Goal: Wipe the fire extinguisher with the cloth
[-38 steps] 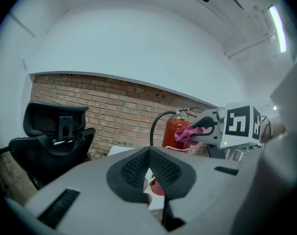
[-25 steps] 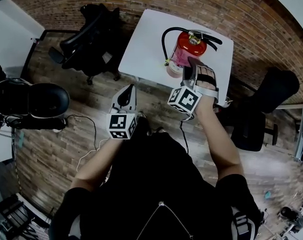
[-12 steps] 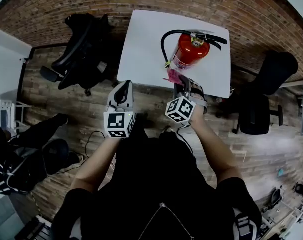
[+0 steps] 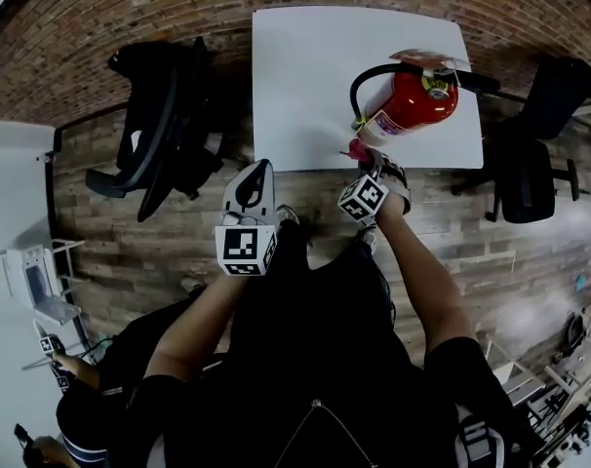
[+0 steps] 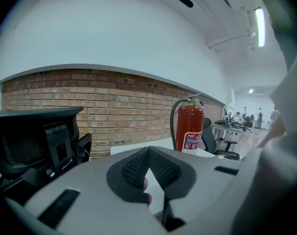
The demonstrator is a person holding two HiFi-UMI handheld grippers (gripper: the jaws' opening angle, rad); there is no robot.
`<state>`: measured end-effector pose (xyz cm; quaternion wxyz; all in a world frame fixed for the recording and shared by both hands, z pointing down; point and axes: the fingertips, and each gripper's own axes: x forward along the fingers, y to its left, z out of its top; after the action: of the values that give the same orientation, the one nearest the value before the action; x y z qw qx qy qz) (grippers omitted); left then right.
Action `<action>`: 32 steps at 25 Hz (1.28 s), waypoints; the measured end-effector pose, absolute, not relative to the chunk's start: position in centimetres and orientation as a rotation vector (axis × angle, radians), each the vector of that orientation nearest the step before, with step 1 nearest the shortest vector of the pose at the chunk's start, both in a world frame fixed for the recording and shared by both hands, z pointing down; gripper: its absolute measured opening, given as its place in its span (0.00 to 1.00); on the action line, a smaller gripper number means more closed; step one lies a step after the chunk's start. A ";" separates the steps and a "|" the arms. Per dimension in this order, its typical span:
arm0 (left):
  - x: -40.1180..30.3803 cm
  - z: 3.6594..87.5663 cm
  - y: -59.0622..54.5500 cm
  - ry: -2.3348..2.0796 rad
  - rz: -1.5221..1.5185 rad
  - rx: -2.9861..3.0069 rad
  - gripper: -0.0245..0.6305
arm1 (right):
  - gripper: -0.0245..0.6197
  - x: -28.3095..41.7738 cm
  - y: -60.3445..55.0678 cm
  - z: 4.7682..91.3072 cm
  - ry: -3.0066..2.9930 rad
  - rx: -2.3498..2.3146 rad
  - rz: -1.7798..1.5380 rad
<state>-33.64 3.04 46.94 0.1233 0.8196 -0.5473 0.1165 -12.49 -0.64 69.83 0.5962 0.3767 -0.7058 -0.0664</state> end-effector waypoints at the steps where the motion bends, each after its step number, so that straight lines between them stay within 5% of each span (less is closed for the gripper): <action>1: -34.1 47.3 2.8 -1.578 0.351 2.397 0.08 | 0.20 -12.6 -1.1 70.7 -1.622 0.884 -0.131; 15: -37.9 51.1 2.9 -1.438 0.445 2.413 0.08 | 0.20 -12.3 -4.5 77.8 -1.448 0.946 0.031; 32: -37.4 49.8 2.1 -1.400 0.382 2.460 0.08 | 0.20 -11.8 -5.0 72.3 -1.446 1.079 0.048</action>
<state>-37.35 2.13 49.84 0.1423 0.8526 -0.4851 0.1325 -11.82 -5.00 72.34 0.6199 0.4691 -0.6287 0.0207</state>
